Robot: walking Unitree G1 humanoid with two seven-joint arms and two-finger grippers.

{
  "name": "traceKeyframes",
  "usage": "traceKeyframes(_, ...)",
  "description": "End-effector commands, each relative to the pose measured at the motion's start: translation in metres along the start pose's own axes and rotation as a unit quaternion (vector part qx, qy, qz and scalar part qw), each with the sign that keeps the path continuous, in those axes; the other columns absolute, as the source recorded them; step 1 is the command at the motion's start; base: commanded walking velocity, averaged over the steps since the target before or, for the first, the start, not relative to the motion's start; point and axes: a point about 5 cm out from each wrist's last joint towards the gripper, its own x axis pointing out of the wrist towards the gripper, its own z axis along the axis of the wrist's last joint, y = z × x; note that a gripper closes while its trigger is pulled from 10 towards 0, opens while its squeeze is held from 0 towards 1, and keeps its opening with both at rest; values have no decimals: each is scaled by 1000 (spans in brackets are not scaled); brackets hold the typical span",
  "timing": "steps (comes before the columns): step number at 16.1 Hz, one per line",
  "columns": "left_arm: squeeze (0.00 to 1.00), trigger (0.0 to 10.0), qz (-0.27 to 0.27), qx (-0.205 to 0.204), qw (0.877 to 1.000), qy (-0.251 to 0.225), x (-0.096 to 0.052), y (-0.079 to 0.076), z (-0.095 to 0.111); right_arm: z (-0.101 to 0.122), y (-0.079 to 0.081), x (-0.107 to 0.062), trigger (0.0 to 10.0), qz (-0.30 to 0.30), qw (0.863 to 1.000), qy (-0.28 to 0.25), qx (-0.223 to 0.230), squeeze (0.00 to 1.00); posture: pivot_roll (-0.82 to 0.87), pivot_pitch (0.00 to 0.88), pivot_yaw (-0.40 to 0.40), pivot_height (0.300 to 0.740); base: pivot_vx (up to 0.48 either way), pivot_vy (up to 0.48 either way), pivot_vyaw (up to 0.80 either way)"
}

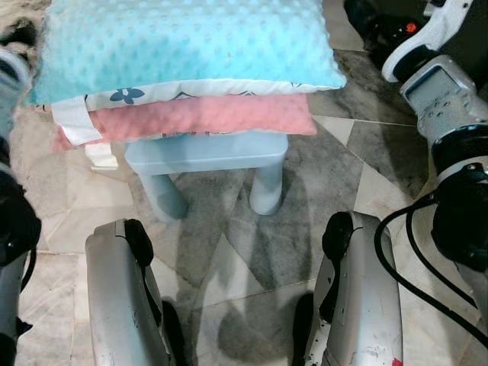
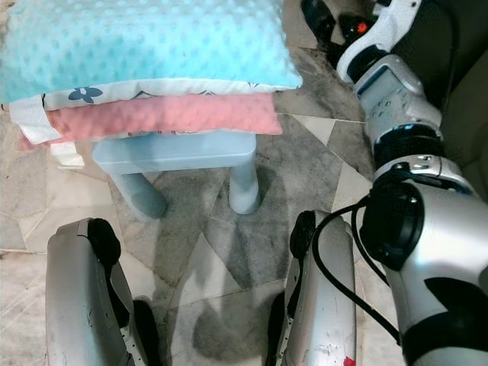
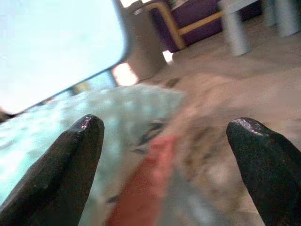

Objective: Move the pillow to the sofa

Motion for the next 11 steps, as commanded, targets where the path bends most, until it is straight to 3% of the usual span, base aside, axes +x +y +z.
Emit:
traceKeyframes(1,0,10000,-18,-12,1000,1,-1,-4,7,3,6,3,10000,25,1000,0,18,0,48,334,-4,300,0,0,0)
traceKeyframes(3,0,10000,-53,-43,997,35,-1,-14,1,-6,16,5,10000,85,995,29,50,0,49,338,-3,300,0,0,0)
traceKeyframes(5,0,10000,-76,-68,993,53,-1,-20,-2,-18,23,5,10000,122,989,62,48,0,50,341,-2,300,0,0,0)
traceKeyframes(11,0,10000,-142,-89,977,131,-7,-25,-14,-38,32,5,10000,154,980,124,34,0,47,344,-1,300,0,0,0)
